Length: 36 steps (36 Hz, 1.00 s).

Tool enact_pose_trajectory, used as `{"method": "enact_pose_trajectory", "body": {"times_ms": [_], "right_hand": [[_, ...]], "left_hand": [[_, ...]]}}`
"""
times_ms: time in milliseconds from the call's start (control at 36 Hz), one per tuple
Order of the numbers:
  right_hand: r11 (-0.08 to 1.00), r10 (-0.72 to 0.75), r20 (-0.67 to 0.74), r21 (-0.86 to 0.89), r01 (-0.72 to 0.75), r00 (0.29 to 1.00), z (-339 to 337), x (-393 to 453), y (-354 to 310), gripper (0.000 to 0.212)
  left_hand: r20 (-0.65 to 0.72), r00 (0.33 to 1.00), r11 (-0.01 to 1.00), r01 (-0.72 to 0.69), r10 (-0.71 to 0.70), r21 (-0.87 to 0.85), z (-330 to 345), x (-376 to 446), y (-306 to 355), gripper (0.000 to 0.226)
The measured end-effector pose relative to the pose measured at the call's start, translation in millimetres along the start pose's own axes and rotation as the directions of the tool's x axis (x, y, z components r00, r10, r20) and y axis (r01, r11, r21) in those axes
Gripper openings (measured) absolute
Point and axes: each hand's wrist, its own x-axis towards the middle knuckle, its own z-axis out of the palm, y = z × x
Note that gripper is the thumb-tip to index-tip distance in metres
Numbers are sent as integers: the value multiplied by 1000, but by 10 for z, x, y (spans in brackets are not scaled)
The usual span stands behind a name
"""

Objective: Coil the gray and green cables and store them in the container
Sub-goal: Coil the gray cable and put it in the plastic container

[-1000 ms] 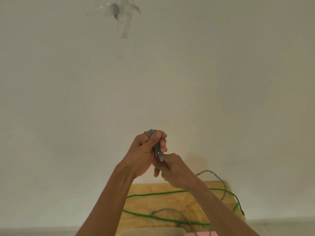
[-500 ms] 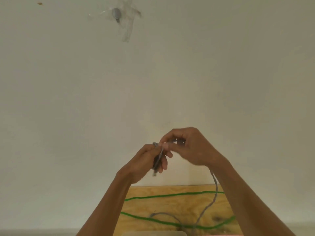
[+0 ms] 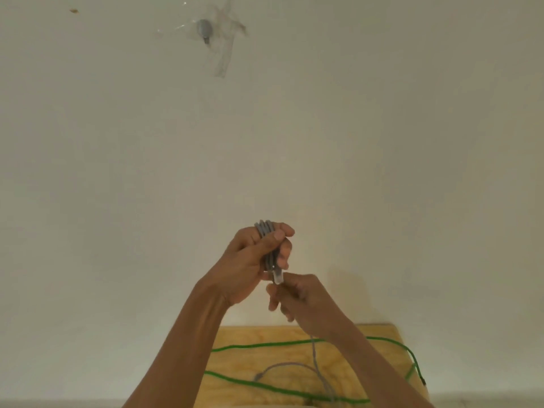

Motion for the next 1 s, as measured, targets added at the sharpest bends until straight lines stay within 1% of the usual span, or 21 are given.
{"method": "enact_pose_trajectory", "body": {"times_ms": [28,111,194,250,306,389,444,472,500,528,556,583,611,667,750,833,889,917,944,972,1000], "right_hand": [[999,11,17,-36,-10,1000,9,-26,-16,19],[986,40,99,-164,-23,994,9,-82,-137,32],[943,42,186,-333,23,982,-22,-110,-300,27],[905,43,212,-422,52,976,-56,-117,-389,26],[867,37,231,-491,84,972,-82,-122,-463,25],[825,-11,201,-551,122,980,-143,-87,-604,20],[784,-113,180,-587,199,977,-208,-33,-726,16],[776,-165,169,-586,234,972,-252,4,-782,14],[774,-211,154,-577,262,965,-304,45,-829,13],[776,-250,135,-565,282,959,-357,94,-863,11],[786,-282,110,-543,295,953,-412,148,-881,8],[814,-303,75,-497,299,950,-460,204,-887,5],[857,-311,32,-424,294,950,-496,253,-884,6],[932,-288,-44,-241,269,957,-534,341,-834,12],[968,-251,-70,-28,250,965,-491,379,-665,18],[959,-204,-47,190,210,978,-373,320,-481,20],[941,-206,18,279,193,978,-268,240,-375,17],[948,-194,35,263,179,980,-213,208,-314,10],[963,-164,34,224,152,986,-161,175,-261,12],[983,-124,20,142,120,992,-130,162,-173,26],[995,-79,16,54,78,997,-96,132,-125,32]], "left_hand": [[-32,999,999,-13,14,38,-53,8,15,19],[-124,990,993,-47,61,110,-154,22,26,25],[-172,979,967,-65,110,248,-162,31,-14,23],[-194,972,926,-54,135,375,-149,37,-38,20],[-209,964,855,-33,164,517,-152,57,-68,22],[-194,966,756,-3,172,654,-177,51,-132,25],[-129,984,712,5,119,702,-162,-6,-168,36],[-98,992,716,16,74,698,-144,-44,-190,42],[-94,996,760,50,14,648,-112,-86,-206,47],[-112,993,833,101,-47,543,-75,-127,-219,50],[-129,987,904,143,-98,402,-35,-162,-227,54],[-134,982,952,168,-137,257,2,-189,-234,59],[-127,978,974,179,-162,138,41,-208,-238,64],[-84,979,982,187,-186,3,124,-224,-229,65],[38,986,975,166,-162,-146,234,-222,-161,50],[121,989,960,118,-89,-254,269,-191,-109,37],[127,992,959,60,-25,-276,262,-164,-97,29],[120,993,962,25,8,-273,247,-148,-85,25],[108,993,962,-5,36,-274,227,-130,-62,23],[84,995,962,-28,53,-273,193,-111,-28,21],[52,997,963,-44,59,-264,151,-91,16,19]]}}
